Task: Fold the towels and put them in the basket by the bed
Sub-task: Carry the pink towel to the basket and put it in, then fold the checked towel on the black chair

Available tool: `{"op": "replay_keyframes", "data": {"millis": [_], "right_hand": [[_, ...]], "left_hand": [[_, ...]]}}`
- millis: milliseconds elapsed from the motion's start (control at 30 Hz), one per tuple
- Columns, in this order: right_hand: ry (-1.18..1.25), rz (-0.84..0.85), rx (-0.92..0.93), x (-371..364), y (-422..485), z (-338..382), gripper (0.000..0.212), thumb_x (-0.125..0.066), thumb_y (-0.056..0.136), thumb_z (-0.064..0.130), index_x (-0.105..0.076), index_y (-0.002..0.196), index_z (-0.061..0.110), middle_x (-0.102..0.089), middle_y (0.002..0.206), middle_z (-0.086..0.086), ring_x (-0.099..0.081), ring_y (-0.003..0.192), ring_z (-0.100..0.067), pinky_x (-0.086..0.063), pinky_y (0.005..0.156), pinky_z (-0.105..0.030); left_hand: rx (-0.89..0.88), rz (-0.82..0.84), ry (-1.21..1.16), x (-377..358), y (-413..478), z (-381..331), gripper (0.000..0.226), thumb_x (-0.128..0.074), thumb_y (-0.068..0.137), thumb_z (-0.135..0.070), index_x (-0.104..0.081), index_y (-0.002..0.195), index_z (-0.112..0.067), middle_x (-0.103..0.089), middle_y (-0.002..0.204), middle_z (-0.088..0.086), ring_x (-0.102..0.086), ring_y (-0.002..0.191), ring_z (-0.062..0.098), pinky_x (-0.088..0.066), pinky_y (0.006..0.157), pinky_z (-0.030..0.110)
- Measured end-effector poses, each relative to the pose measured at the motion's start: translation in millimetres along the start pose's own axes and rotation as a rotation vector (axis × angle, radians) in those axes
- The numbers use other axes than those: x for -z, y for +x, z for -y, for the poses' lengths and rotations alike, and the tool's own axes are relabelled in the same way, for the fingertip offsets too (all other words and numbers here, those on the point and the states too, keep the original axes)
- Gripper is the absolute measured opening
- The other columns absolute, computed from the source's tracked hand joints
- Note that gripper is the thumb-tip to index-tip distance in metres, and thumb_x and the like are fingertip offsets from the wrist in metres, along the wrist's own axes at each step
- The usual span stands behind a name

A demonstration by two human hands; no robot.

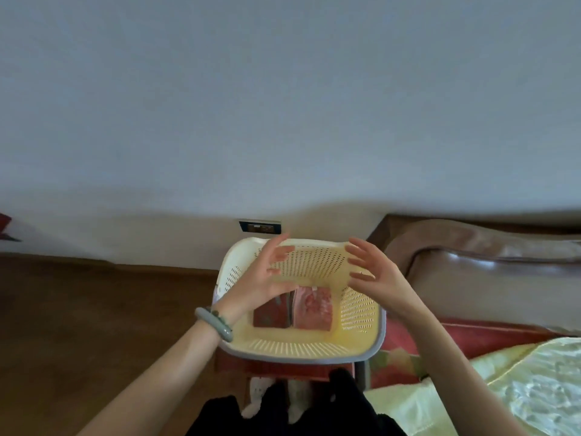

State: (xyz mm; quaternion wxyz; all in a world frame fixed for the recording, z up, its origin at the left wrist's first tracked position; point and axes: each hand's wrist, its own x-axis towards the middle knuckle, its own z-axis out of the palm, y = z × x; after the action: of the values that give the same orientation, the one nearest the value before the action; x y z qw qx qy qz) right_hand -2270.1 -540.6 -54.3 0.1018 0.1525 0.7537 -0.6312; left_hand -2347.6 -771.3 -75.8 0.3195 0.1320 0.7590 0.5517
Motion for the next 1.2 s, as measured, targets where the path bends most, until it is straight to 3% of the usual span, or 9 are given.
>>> {"op": "replay_keyframes", "data": {"millis": [200,400,467,533,600,700,833,967,1200], "right_hand": [[0.036,-0.08,0.27,19.3,-43.8,66.8,0.073,-0.067,0.078,-0.006,-0.042,0.126,0.043,-0.052,0.132,0.011,-0.054,0.118,-0.008,-0.048,0.094,-0.027],[0.063,-0.138,0.487,28.7,-73.4,108.8,0.077,-0.063,0.078,-0.015,-0.04,0.131,0.036,-0.05,0.135,0.006,-0.054,0.12,-0.012,-0.047,0.098,-0.03],[0.068,-0.137,0.538,30.7,-79.8,119.1,0.075,-0.072,0.076,-0.001,-0.039,0.132,0.037,-0.051,0.135,0.005,-0.054,0.12,-0.013,-0.048,0.097,-0.03],[0.079,-0.138,0.572,30.2,-86.5,128.3,0.08,-0.082,0.066,0.03,-0.039,0.134,0.037,-0.051,0.135,0.005,-0.054,0.12,-0.013,-0.049,0.094,-0.027],[0.093,-0.137,0.588,28.5,-90.2,134.8,0.084,-0.082,0.063,0.039,-0.039,0.134,0.036,-0.051,0.135,0.005,-0.054,0.12,-0.012,-0.049,0.093,-0.026],[0.099,-0.123,0.623,21.6,-90.2,141.9,0.076,-0.073,0.068,0.023,-0.038,0.135,0.032,-0.051,0.136,0.001,-0.055,0.119,-0.012,-0.05,0.094,-0.029],[0.095,-0.051,0.646,4.8,-85.7,153.6,0.075,-0.072,0.068,0.016,-0.039,0.133,0.034,-0.051,0.134,0.003,-0.055,0.119,-0.013,-0.049,0.095,-0.03],[0.078,0.074,0.654,-23.9,-72.6,168.4,0.076,-0.067,0.076,-0.007,-0.037,0.137,0.028,-0.051,0.135,0.002,-0.055,0.119,-0.012,-0.049,0.097,-0.029],[0.025,0.398,0.684,-120.2,-52.7,196.6,0.075,-0.069,0.076,-0.005,-0.04,0.136,0.03,-0.052,0.133,0.007,-0.054,0.119,-0.01,-0.05,0.094,-0.027]], "left_hand": [[-0.198,-0.061,0.0,10.8,-45.9,-68.6,0.088,-0.079,0.071,-0.025,-0.026,0.138,-0.048,-0.046,0.136,-0.016,-0.046,0.124,0.004,-0.041,0.104,0.034],[-0.382,-0.152,-0.005,17.2,-79.4,-122.2,0.089,-0.078,0.067,-0.028,-0.028,0.139,-0.043,-0.049,0.136,-0.013,-0.05,0.123,0.011,-0.045,0.099,0.032],[-0.423,-0.164,0.013,21.5,-87.7,-132.5,0.09,-0.078,0.07,-0.024,-0.026,0.141,-0.039,-0.048,0.137,-0.013,-0.05,0.123,0.01,-0.045,0.098,0.03],[-0.442,-0.181,0.02,26.3,-95.2,-137.9,0.09,-0.077,0.072,-0.019,-0.025,0.142,-0.038,-0.047,0.137,-0.013,-0.05,0.123,0.01,-0.045,0.098,0.03],[-0.45,-0.204,0.026,31.0,-103.6,-140.9,0.09,-0.077,0.071,-0.022,-0.025,0.142,-0.039,-0.047,0.138,-0.014,-0.049,0.123,0.009,-0.045,0.098,0.03],[-0.456,-0.257,0.045,39.0,-115.9,-143.3,0.088,-0.077,0.071,-0.025,-0.026,0.141,-0.04,-0.047,0.138,-0.015,-0.049,0.123,0.007,-0.046,0.098,0.028],[-0.464,-0.35,0.042,51.1,-137.0,-140.5,0.086,-0.076,0.073,-0.018,-0.027,0.141,-0.037,-0.047,0.138,-0.013,-0.05,0.122,0.006,-0.045,0.098,0.026],[-0.451,-0.477,0.031,64.4,-165.4,-131.0,0.085,-0.076,0.072,-0.02,-0.028,0.141,-0.035,-0.047,0.138,-0.013,-0.05,0.122,0.007,-0.045,0.097,0.025],[-0.349,-0.793,0.033,98.2,-249.5,-93.2,0.085,-0.077,0.068,-0.031,-0.028,0.136,-0.044,-0.045,0.138,-0.013,-0.049,0.121,0.004,-0.045,0.096,0.025]]}}
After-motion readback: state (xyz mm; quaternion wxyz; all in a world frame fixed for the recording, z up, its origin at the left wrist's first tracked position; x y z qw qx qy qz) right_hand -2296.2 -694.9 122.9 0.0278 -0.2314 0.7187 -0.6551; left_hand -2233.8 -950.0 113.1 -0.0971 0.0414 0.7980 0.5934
